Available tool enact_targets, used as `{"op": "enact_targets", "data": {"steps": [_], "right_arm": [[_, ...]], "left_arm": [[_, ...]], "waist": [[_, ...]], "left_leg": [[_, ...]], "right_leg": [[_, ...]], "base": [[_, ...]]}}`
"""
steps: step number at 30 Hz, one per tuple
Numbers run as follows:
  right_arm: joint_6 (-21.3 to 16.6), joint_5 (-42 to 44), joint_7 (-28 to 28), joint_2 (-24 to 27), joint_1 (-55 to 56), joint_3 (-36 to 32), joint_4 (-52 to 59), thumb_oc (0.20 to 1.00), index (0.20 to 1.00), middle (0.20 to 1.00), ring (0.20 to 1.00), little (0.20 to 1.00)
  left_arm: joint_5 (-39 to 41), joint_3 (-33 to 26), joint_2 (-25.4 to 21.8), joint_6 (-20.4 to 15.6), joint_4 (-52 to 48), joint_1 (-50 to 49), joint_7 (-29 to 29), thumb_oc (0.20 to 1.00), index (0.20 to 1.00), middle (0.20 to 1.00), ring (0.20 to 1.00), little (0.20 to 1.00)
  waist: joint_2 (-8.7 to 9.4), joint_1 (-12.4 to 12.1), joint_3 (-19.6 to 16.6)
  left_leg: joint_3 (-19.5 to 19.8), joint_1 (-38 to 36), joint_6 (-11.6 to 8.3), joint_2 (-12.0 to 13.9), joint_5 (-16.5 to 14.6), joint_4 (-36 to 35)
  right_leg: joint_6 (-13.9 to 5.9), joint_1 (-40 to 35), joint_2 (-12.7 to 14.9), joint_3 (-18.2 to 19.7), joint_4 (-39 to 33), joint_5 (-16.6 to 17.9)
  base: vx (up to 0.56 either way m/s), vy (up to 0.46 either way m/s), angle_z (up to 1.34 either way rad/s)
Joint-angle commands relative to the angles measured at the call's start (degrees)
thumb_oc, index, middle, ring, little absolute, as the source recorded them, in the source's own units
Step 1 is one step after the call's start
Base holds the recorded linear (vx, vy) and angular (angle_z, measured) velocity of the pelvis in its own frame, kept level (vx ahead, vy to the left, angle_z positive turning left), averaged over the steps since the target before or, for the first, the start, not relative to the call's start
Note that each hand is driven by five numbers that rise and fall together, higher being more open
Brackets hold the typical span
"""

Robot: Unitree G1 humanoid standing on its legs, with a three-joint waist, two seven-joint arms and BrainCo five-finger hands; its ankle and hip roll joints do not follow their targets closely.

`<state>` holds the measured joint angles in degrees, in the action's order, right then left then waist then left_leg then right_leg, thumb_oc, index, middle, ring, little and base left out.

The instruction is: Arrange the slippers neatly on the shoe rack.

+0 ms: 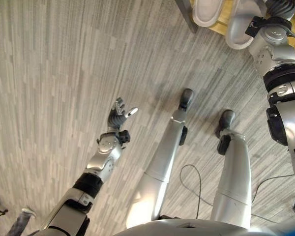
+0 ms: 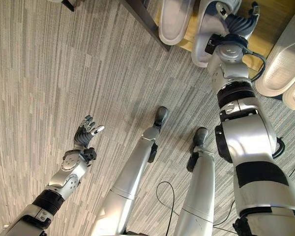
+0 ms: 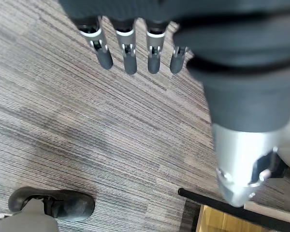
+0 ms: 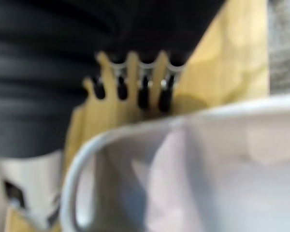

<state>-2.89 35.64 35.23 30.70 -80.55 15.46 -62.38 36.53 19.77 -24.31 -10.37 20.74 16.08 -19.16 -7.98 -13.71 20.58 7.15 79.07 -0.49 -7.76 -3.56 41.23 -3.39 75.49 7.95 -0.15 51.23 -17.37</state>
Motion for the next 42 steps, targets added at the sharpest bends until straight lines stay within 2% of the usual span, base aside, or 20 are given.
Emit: {"op": "enact_targets", "data": {"steps": [1,12,18,22,26,42], "right_arm": [[-2.34,-4.46,3.18,-0.74,8.94,-1.22,6.21,1.0,1.0,1.0,1.0,1.0],[-1.38,-12.03,2.41,-5.35,17.5,-2.31,17.72,1.0,1.0,1.0,1.0,1.0],[-0.97,-14.62,1.06,-5.86,19.04,-1.99,20.14,1.0,1.0,1.0,1.0,1.0],[-0.69,-15.08,0.07,-6.55,20.38,-1.95,20.49,1.0,1.0,1.0,1.0,1.0],[-1.37,-14.46,-0.72,-9.29,23.39,-1.92,21.08,1.0,1.0,1.0,1.0,1.0],[-3.29,-12.89,-4.18,-15.06,25.51,1.05,19.11,1.0,1.0,1.0,1.0,1.0]], "left_arm": [[-2.88,-1.1,-2.54,-1.25,-1.45,-6.74,-2.14,1.0,1.0,1.0,1.0,1.0],[-7.09,-2.22,-3.59,0.69,-2.89,-6.13,-1.98,1.0,1.0,1.0,1.0,1.0],[-8.09,-2.51,-4.04,0.43,-2.07,-4.45,-1.94,1.0,1.0,1.0,1.0,1.0],[-8.39,-2.69,-4.6,0.44,-1.6,-4.05,-1.81,1.0,1.0,1.0,1.0,1.0],[-8.03,-3.66,-4.71,0.4,0.58,-4.4,-2.21,1.0,1.0,1.0,1.0,1.0],[-12.29,-3.4,-4.24,0.58,3.78,-2.78,-3.1,1.0,1.0,1.0,1.0,1.0]], "waist": [[0.13,0.48,-5.71],[1.17,2.85,-3.1],[1.56,3.59,-1.59],[1.6,3.93,-1.47],[1.86,4.18,-1.46],[1.5,3.98,-2.63]], "left_leg": [[-3.15,0.57,0.94,2.06,-7.82,1.94],[-3.64,-2.89,0.77,3.3,-7.05,-0.16],[-3.82,-4.25,0.97,3.29,-5.62,-3.33],[-3.32,-4.14,0.71,3.46,-4.72,-4.19],[-3.31,-3.82,0.71,3.7,-4.38,-4.15],[-2.95,-2.09,0.48,4.09,-4.68,-2.67]], "right_leg": [[-2.02,-2.65,2.01,3.28,-0.83,0.75],[-1.93,-5.6,0.67,3.5,-3.2,2.17],[-2.58,-6.44,0.59,3.2,-4.27,3.06],[-2.57,-6.02,0.87,3.11,-4.45,3.27],[-2.5,-5.75,0.79,3.15,-4.54,3.95],[-2.14,-4.15,0.61,2.9,-3.32,3.59]], "base": [[0.0,0.0,0.0],[-0.03,0.006,-0.04],[-0.06,0.002,-0.05],[-0.05,-0.006,0.0],[-0.03,0.005,0.0],[0.0,0.0,0.0]]}}
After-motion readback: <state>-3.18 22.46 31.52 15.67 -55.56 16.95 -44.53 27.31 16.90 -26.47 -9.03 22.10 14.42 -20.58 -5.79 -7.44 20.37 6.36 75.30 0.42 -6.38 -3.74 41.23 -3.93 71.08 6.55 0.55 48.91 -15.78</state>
